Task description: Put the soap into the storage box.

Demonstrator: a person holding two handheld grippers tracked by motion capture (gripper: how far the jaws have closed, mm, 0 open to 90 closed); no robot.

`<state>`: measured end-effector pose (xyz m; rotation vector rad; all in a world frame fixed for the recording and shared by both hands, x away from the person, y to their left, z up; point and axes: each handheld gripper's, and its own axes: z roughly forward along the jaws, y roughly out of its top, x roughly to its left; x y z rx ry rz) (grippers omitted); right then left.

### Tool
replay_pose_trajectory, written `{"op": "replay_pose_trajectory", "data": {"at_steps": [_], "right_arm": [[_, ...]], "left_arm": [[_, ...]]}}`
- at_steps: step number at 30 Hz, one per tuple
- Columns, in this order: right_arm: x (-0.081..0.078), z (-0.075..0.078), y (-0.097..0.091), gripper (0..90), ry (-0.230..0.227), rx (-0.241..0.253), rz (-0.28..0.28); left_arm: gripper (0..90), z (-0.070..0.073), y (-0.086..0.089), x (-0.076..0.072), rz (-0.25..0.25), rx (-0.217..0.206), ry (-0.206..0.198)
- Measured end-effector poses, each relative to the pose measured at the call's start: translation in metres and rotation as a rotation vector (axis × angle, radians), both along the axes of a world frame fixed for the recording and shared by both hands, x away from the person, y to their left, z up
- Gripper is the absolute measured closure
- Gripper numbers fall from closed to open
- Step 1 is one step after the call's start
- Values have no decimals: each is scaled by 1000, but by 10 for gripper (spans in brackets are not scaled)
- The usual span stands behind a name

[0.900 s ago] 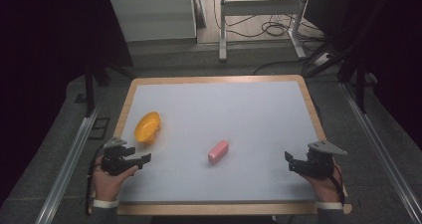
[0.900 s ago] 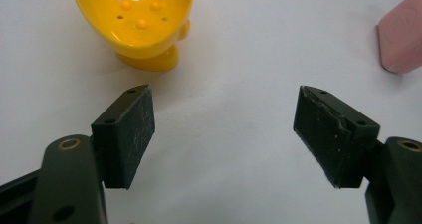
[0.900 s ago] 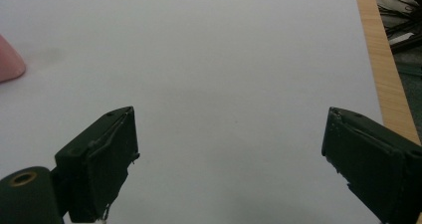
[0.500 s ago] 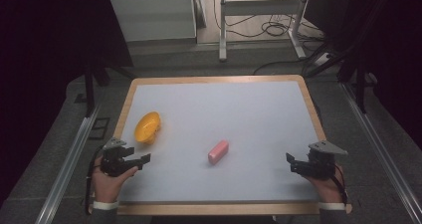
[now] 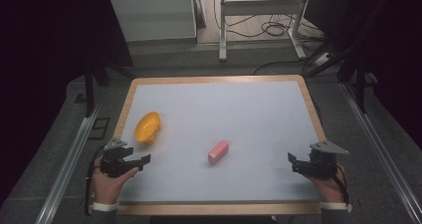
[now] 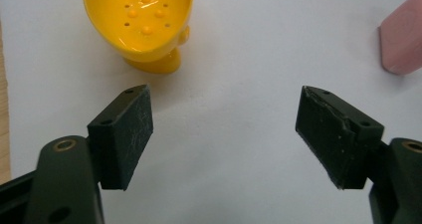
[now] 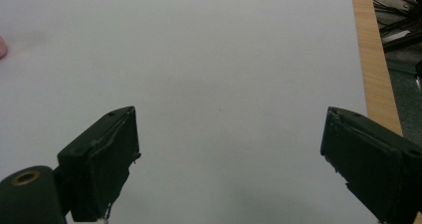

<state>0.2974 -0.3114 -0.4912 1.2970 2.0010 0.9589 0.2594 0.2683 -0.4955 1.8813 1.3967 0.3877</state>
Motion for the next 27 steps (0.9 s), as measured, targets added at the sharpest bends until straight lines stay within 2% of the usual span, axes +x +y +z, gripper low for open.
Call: {"op": "replay_pose_trajectory", "data": {"at_steps": [8,20,27], "right_arm": [[1,0,-1,85,-5,-3,8],[2,-2,-2,86,-2,-8,11],[2,-1,-4,88,-2,-1,10]], "left_arm": [[229,6,1,0,16,11,0],[229,28,-14,4,-11,43,-27],[225,41,-28,12,-51,61,-34]]}}
